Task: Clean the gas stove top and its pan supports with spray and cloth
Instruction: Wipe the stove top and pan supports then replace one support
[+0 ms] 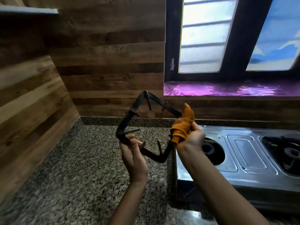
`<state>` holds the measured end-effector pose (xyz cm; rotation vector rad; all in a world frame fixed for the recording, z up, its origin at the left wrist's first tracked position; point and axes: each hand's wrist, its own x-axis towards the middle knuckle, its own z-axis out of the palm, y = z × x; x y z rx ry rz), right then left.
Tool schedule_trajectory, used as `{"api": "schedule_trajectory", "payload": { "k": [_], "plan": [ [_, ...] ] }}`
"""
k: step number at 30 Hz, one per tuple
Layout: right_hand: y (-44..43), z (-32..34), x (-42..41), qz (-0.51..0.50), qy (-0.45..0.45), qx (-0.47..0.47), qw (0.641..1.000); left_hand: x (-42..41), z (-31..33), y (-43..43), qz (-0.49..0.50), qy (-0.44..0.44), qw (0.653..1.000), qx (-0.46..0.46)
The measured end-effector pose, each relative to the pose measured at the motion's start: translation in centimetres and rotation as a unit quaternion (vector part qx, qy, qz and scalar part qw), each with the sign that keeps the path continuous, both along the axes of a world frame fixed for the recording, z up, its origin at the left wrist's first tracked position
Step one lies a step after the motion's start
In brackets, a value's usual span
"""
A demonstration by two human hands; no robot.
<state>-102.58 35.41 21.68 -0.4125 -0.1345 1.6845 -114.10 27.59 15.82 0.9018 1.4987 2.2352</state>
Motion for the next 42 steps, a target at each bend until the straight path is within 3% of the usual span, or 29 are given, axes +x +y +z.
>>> {"api": "schedule_trajectory", "payload": {
  "k": [4,9,13,17,19,23,26,29,32,34,40,42],
  "plan": [
    [1.2,1.3,0.4,-0.049,-0.115,0.076,0.989,-3.0,2.4,-0.2,0.006,-0.036,0.999,-0.034],
    [3.4,2.6,1.2,0.039,-0.192,0.126,0.972,-7.0,5.7,-0.3,-0.071,0.123,0.980,-0.139],
    [3.9,3.3,0.9,0.114,-0.285,0.169,0.937,-6.6,5.7,0.7,-0.045,0.216,0.957,-0.191],
    [4.1,3.2,0.3,0.168,-0.331,0.161,0.915,-4.9,4.3,1.1,-0.002,0.133,0.970,-0.202],
    [3.7,2.9,0.2,0.141,-0.378,0.157,0.902,-4.6,3.9,1.0,0.007,0.096,0.978,-0.184],
    [2.1,0.1,0.2,-0.070,-0.543,0.176,0.818,-3.9,3.8,0.9,0.031,0.134,0.979,-0.148],
    [-0.8,-0.6,0.5,-0.184,-0.575,0.191,0.774,-3.5,4.2,1.2,0.054,0.133,0.982,-0.122],
    [-4.5,-0.9,-0.4,-0.209,-0.585,0.254,0.741,-3.5,4.6,1.8,0.076,0.103,0.987,-0.099],
    [-7.2,-3.5,-3.2,-0.173,-0.667,0.322,0.649,-3.4,5.4,2.7,0.098,0.068,0.991,-0.055],
    [-8.2,-5.4,-4.5,-0.174,-0.688,0.335,0.620,-3.7,5.7,3.1,0.117,0.060,0.991,-0.033],
    [-9.4,-8.5,-3.3,-0.152,-0.665,0.381,0.624,-5.9,5.1,3.7,0.143,-0.040,0.989,-0.012],
    [-9.5,-9.3,-2.5,-0.154,-0.642,0.332,0.673,-7.1,4.6,3.9,0.138,-0.078,0.987,-0.020]
  ]
}}
